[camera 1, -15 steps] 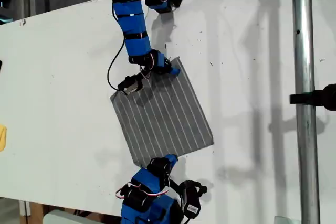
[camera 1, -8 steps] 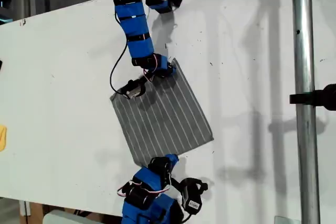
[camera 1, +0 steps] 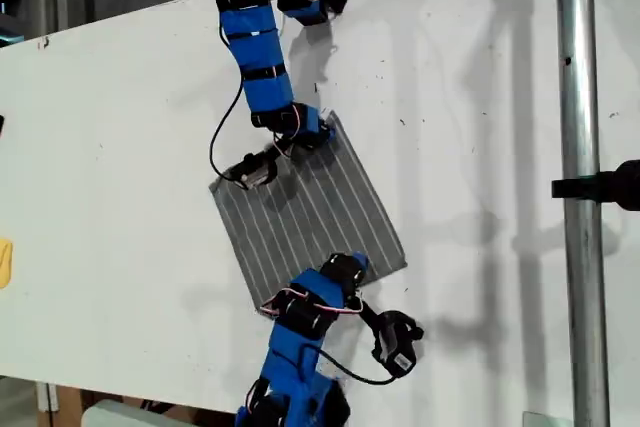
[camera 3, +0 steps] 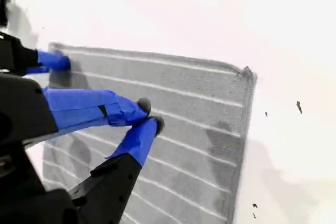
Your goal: Grasp corners of a towel and fold twice.
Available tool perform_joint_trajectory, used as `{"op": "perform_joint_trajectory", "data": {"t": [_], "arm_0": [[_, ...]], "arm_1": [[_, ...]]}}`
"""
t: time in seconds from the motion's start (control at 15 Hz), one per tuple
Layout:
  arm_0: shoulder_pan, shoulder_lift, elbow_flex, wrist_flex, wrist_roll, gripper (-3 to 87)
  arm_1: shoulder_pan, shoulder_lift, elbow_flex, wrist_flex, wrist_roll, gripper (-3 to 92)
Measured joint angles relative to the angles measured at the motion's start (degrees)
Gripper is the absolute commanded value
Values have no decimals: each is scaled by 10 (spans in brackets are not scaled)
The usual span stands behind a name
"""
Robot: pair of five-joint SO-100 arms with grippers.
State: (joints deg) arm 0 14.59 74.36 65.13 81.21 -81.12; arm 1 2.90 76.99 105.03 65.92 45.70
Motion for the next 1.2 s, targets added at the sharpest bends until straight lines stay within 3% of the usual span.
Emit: {"op": "perform_joint_trajectory", "data": {"t": [0.07,0.33,0.53,0.87,1.0,1.2], "arm_0": [[0,-3,-12,3,4,359],[11,-17,-16,13,1,294],[21,-105,-14,-11,-40,254],[27,-200,21,-95,-94,171],[28,-188,63,-134,-110,99],[30,-154,172,-254,-123,4]], "arm_1": [[0,0,-1,0,0,-3],[-2,0,-1,1,0,-3],[-8,0,-1,1,0,-3],[-12,0,-1,1,0,-3],[-14,0,-1,2,0,-3],[-15,0,-1,2,0,-3]]}}
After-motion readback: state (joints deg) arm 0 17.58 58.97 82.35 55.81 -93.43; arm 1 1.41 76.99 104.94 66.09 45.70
